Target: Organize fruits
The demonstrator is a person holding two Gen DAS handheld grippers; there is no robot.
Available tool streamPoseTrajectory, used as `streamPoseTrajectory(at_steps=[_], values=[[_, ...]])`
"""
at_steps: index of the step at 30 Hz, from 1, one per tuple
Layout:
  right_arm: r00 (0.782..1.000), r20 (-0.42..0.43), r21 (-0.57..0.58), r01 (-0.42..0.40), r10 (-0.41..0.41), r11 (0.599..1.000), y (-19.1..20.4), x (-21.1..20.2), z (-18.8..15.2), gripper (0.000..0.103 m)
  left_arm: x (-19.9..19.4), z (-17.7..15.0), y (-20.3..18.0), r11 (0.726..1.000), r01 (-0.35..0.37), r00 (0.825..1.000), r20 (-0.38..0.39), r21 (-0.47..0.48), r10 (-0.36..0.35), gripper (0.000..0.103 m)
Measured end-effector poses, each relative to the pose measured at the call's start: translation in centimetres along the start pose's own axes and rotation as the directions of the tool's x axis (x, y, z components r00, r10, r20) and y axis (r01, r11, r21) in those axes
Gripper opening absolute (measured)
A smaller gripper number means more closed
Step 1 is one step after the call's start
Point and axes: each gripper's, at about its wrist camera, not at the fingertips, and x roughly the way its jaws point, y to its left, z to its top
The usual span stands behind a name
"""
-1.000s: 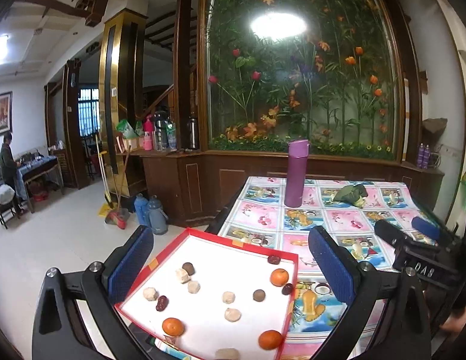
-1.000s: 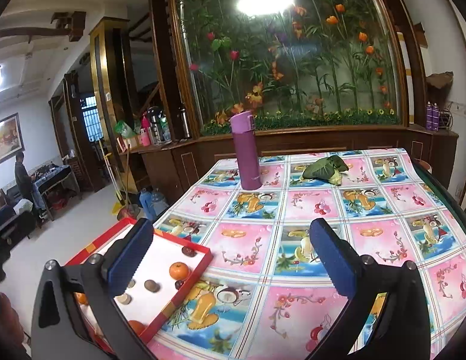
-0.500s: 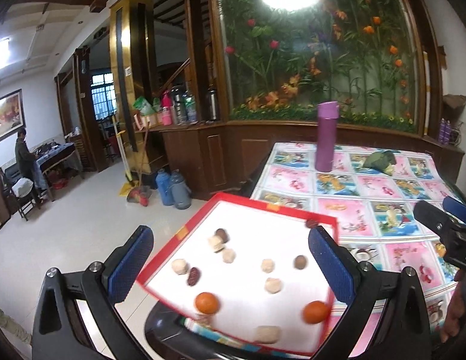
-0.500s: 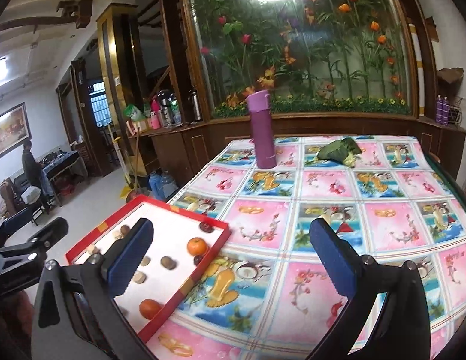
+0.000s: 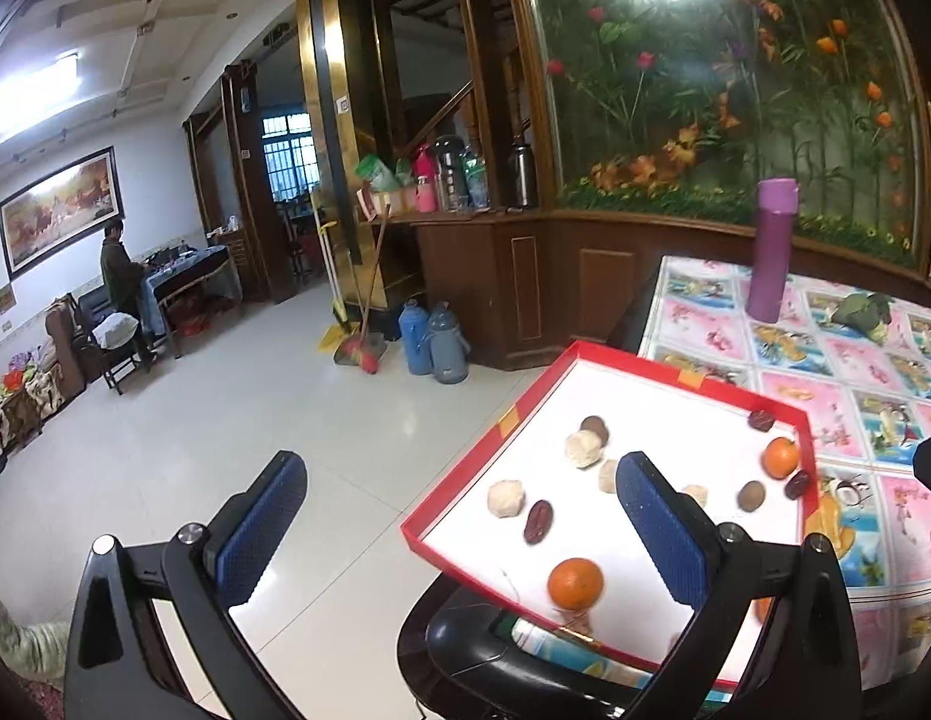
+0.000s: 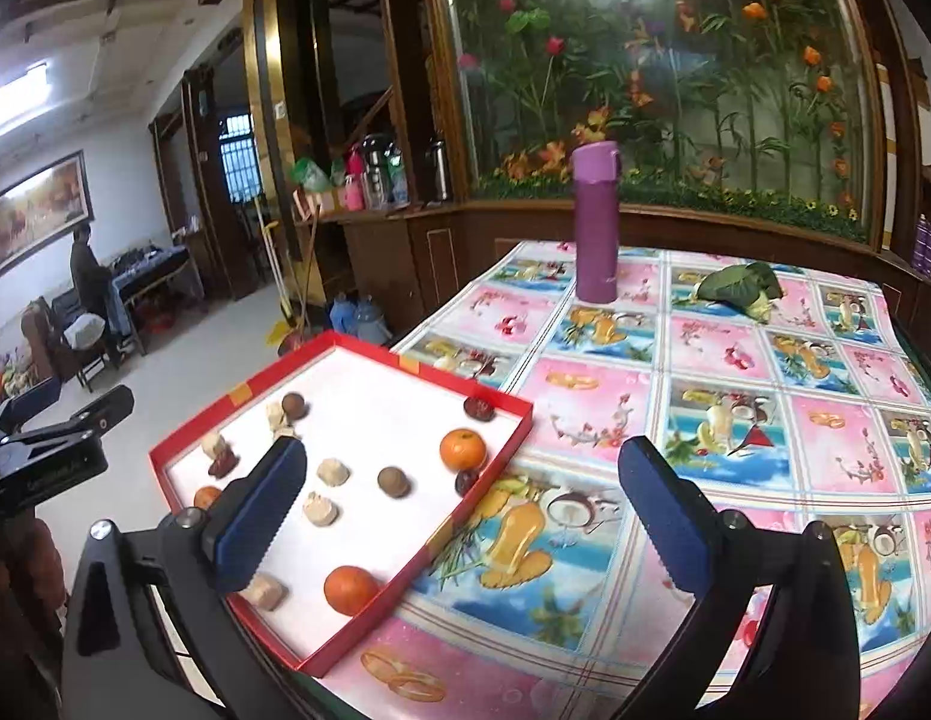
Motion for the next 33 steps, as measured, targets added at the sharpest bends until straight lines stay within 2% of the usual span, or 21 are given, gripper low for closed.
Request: streamPoseTrajectory(at_steps=[14,33], values=[[0.996,-0.074,-0.07,-0.054,0.049,0.996,3.5,1.7,-1.6,0.103,0.2,-0.8,-0.1,1.0,0.03,0.999,-0.039,-0.005,-0.03,0.103],[0.992,-0.11,-0.082,-0.069,0.06,0.994,4.4,2.2,-2.0,0.103,1.0,-0.8,-0.7,0.999,0.033,0.996,-0.086,0.015,-0.031,0.103]])
